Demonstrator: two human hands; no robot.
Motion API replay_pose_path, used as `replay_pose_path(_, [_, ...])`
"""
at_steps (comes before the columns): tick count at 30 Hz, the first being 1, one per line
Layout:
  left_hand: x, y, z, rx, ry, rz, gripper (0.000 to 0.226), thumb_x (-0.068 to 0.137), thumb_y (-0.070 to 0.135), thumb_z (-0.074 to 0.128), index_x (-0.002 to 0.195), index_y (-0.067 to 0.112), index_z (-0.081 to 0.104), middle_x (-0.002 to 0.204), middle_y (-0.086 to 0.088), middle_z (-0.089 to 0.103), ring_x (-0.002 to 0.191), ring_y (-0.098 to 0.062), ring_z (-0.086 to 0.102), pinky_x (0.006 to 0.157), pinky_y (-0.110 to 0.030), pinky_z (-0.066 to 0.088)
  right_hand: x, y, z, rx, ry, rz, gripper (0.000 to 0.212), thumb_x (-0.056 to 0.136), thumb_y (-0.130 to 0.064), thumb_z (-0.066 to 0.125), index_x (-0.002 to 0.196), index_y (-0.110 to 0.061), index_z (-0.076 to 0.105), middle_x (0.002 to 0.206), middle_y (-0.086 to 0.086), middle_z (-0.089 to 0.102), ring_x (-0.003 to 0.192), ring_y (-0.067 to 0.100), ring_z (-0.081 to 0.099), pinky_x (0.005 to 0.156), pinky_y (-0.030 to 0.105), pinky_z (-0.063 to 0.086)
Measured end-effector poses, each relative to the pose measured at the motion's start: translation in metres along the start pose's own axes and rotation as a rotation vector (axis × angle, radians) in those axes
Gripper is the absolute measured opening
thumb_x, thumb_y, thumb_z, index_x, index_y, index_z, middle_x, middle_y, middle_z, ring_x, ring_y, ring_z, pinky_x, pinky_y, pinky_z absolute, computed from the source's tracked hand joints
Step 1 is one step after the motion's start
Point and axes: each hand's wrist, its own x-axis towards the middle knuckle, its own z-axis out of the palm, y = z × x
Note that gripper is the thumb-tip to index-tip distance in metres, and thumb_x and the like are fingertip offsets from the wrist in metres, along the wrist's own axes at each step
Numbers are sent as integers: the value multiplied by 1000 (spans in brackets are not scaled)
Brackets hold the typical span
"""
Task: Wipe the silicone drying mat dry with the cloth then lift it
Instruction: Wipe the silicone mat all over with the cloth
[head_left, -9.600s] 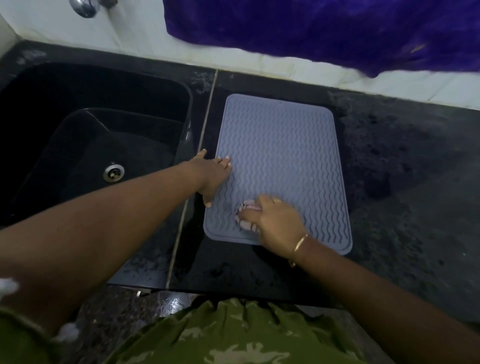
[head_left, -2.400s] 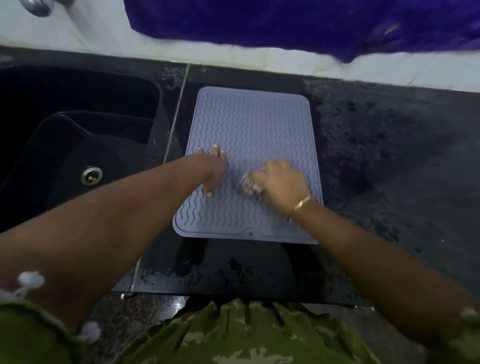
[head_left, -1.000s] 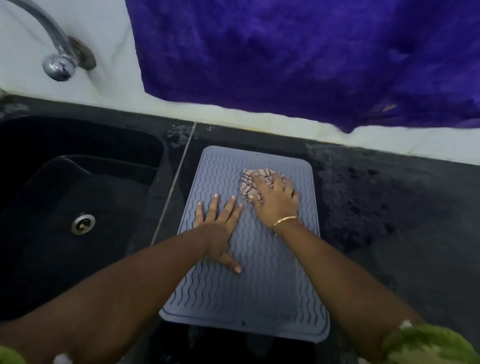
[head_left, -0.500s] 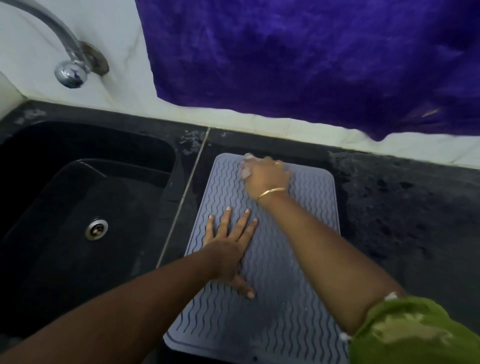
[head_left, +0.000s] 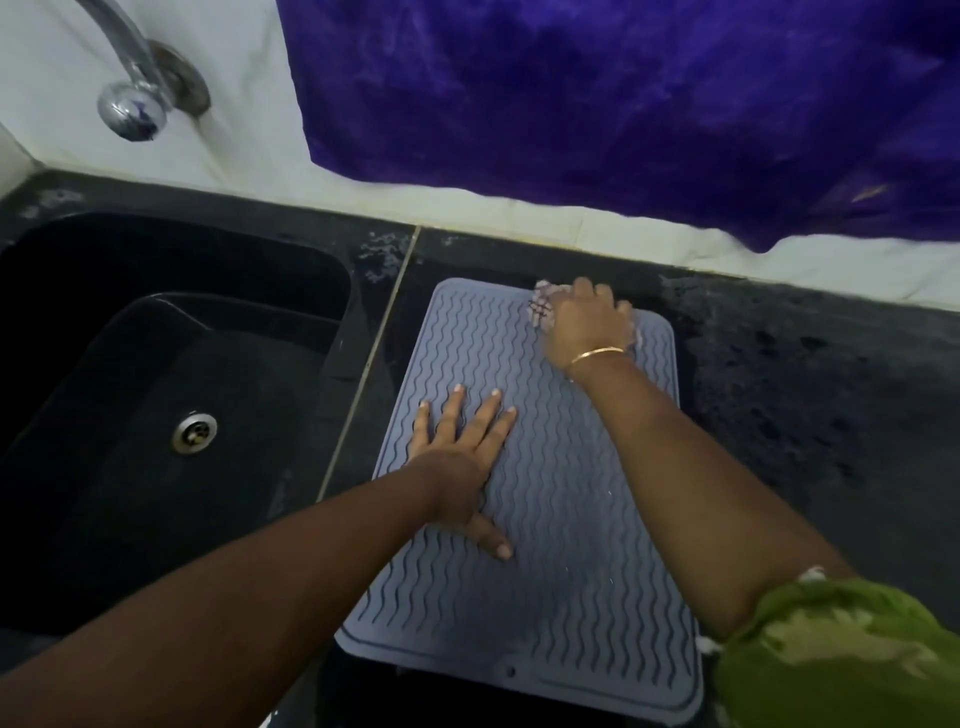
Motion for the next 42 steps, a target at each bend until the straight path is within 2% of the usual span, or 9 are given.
replay_pose_path(4, [0, 0, 2, 4, 9, -5, 148, 44, 84, 63, 131, 28, -44, 140, 1, -50, 120, -32, -52, 95, -56, -32, -66, -8, -1, 131, -90, -62, 59, 85, -31, 55, 140, -25, 35, 138, 12, 43, 127, 35, 38, 101, 52, 37])
replay_pose_path(9, [-1, 0, 2, 4, -2, 3, 147, 46, 83, 63, 127, 27, -45, 139, 1, -52, 120, -32, -52, 97, -57, -31, -135, -3, 20, 141, 6, -51, 59, 79, -27, 57, 136, -32, 38, 129, 14, 43, 114, 38, 42, 88, 51, 43])
replay_pose_path(16, [-1, -1, -1, 4, -3, 17, 145, 49, 81, 64, 134, 28, -40, 143, 0, -47, 122, -32, -50, 92, -55, -32, -14, 16, 18, 3, 121, 105, 45, 83, -11, 59, 125, -23, 46, 120, 18, 47, 109, 38, 46, 83, 50, 45])
replay_pose_path(21, [-1, -1, 0, 14, 2, 17, 145, 49, 82, 64, 135, 28, -40, 143, 0, -47, 122, -33, -49, 90, -54, -33, 32, 39, -2, 174, -32, 135, 41, 87, -16, 56, 126, -24, 47, 123, 19, 46, 112, 41, 47, 86, 52, 45])
replay_pose_path(26, [-1, 0, 0, 4, 2, 9, 147, 46, 84, 63, 131, 28, -44, 139, 2, -50, 120, -32, -51, 92, -54, -33, -61, 18, 4, 232, -99, -104, 52, 87, -15, 53, 136, -29, 44, 127, 11, 51, 114, 32, 50, 93, 40, 48])
replay_pose_path(32, [-2, 0, 1, 4, 9, -4, 148, 45, 84, 64, 131, 29, -43, 138, 4, -51, 122, -32, -51, 94, -54, -32, -179, 6, 16, 178, -16, -179, 49, 75, -20, 64, 123, -28, 55, 111, 14, 57, 100, 37, 56, 78, 45, 49])
replay_pose_path(36, [-2, 1, 1, 5, -3, -4, 147, 46, 83, 64, 131, 28, -43, 140, 2, -50, 122, -32, -50, 95, -54, -31, -133, 7, 20, 95, 60, -120, 46, 87, -16, 50, 131, -29, 44, 113, 14, 51, 102, 35, 50, 80, 44, 45])
replay_pose_path(38, [-3, 2, -1, 9, -14, -5, 146, 47, 83, 64, 133, 28, -41, 142, 1, -48, 123, -33, -49, 95, -55, -30, -86, 12, 18, 44, 127, -40, 37, 89, -12, 44, 124, -23, 48, 114, 18, 50, 105, 38, 49, 81, 48, 45])
replay_pose_path(42, [-1, 0, -2, -1, -10, -4, 145, 48, 81, 64, 135, 28, -39, 145, 0, -44, 126, -33, -46, 94, -54, -30, -8, 26, 1, 100, 36, 31, 42, 86, -11, 51, 127, -22, 48, 118, 22, 49, 107, 43, 51, 82, 49, 48])
